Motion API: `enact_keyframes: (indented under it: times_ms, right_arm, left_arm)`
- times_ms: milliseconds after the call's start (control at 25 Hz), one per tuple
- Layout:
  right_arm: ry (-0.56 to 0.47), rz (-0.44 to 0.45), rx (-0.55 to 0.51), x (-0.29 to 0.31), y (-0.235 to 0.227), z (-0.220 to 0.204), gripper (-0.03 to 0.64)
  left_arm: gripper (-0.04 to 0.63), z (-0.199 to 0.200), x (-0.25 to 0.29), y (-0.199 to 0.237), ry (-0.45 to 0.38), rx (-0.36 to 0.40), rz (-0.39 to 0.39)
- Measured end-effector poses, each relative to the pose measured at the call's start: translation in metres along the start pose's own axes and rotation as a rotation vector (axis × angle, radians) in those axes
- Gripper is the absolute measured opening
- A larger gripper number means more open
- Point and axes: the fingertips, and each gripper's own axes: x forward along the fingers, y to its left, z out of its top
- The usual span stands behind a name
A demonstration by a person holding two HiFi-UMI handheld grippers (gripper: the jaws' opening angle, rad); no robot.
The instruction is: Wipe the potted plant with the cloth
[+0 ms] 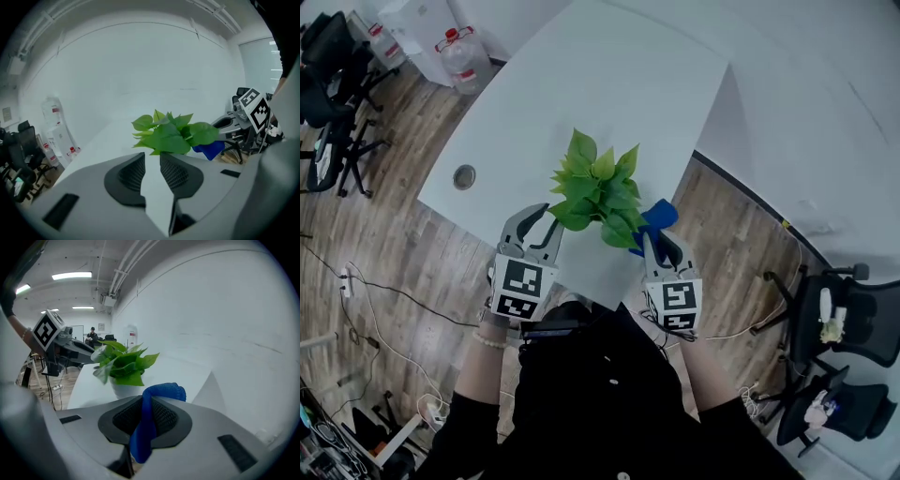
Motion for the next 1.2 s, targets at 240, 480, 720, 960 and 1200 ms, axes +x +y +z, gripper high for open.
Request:
enact_keyframes:
  times_ms: [240, 480, 720, 960, 1200]
  right_arm:
    - [-0.067, -0.067, -0.081, -0.021, -0.027, 0.035, 0.08]
    - [-0.167, -0.073, -0.111, -0.044, -0.03, 0.082, 0.08]
    - [-0.272, -0.055, -0.099, -0.064, -0.025, 0.124, 0.08]
    - [-0.356, -0.012, -0.114, -0.081, -0.013, 0.158, 0.08]
    - [-0.363, 0.018, -0.085, -0.087, -0.009, 0.165, 0.08]
  left_arm:
    - [0.028, 0.044, -0.026, 0.015, -0.103, -0.044, 0.073]
    - [0.017, 0.083, -0.046, 0.005, -0.14, -0.002, 0.076]
    - [0.014, 0.115, -0.063, -0.016, -0.208, 0.022, 0.033]
    - [0.014, 0.129, -0.075, -0.025, -0.232, 0.043, 0.016]
    - [0.014, 0.139, -0.087, -0.023, -0.222, 0.003, 0.039]
